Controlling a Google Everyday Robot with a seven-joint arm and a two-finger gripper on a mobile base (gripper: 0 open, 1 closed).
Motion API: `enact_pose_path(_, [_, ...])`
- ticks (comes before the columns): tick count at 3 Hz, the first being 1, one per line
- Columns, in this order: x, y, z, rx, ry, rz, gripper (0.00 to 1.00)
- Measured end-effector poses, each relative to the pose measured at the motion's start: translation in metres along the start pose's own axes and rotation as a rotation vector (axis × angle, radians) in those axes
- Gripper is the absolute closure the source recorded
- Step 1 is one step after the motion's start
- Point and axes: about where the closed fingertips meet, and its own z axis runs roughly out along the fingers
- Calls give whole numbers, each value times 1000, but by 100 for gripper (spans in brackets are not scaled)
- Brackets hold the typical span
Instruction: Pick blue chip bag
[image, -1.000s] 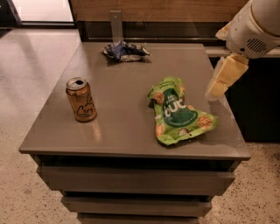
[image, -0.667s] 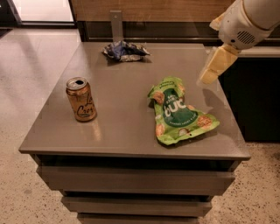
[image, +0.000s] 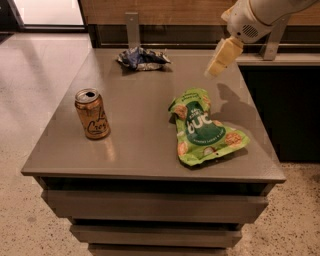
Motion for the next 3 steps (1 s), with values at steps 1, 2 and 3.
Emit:
enact_pose_path(1, [0, 1, 0, -1, 1, 0, 0])
enact_pose_path(2, [-4, -12, 15, 10, -36, 4, 0])
enact_pose_path(3, [-16, -34, 48, 6, -82, -18, 0])
